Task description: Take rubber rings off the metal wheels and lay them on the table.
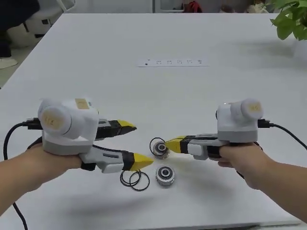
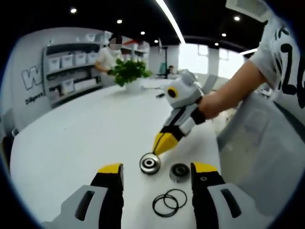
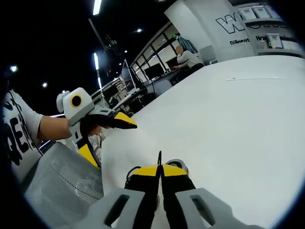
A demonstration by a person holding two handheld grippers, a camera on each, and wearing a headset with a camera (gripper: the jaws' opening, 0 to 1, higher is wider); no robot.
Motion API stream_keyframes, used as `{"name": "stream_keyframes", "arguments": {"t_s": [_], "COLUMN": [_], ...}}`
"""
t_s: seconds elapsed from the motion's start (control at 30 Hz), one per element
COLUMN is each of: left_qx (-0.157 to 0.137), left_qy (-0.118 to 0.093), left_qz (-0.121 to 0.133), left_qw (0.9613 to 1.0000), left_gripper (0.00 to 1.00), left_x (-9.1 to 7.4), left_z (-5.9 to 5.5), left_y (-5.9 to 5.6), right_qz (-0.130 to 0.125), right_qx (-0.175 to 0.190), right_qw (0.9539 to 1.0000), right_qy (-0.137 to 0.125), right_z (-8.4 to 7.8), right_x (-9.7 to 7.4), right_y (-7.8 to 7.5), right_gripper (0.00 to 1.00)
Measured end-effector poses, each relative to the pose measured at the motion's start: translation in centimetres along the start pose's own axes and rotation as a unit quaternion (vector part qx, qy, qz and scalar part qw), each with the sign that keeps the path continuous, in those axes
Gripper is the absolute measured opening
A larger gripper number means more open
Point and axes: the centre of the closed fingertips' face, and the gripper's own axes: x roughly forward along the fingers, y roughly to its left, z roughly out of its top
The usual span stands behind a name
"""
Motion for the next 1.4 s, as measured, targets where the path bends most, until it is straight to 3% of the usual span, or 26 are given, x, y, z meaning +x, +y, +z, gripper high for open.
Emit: {"name": "stream_keyframes", "arguments": {"t_s": [0.3,0.53,0.87,1.4], "left_qx": [0.002,0.006,0.001,-0.007], "left_qy": [-0.001,0.002,0.0,0.011], "left_qz": [0.01,0.013,0.017,0.032], "left_qw": [1.0,0.9999,0.9999,0.9994], "left_gripper": [0.59,0.59,0.61,0.6], "left_x": [-1.7,-2.5,-3.3,-4.5], "left_z": [-0.4,-0.9,-1.5,-2.8], "left_y": [0.2,0.1,-0.2,-0.1], "right_qz": [0.023,0.06,0.098,0.123], "right_qx": [-0.004,0.003,0.006,-0.01], "right_qw": [0.9997,0.998,0.994,0.9868], "right_qy": [0.011,0.019,0.047,0.104], "right_z": [-0.2,-0.2,-1.3,-4.2], "right_x": [0.4,1.1,1.8,2.6], "right_y": [1.2,3.1,5.1,6.9], "right_gripper": [0.0,0.0,0.0,0.0]}}
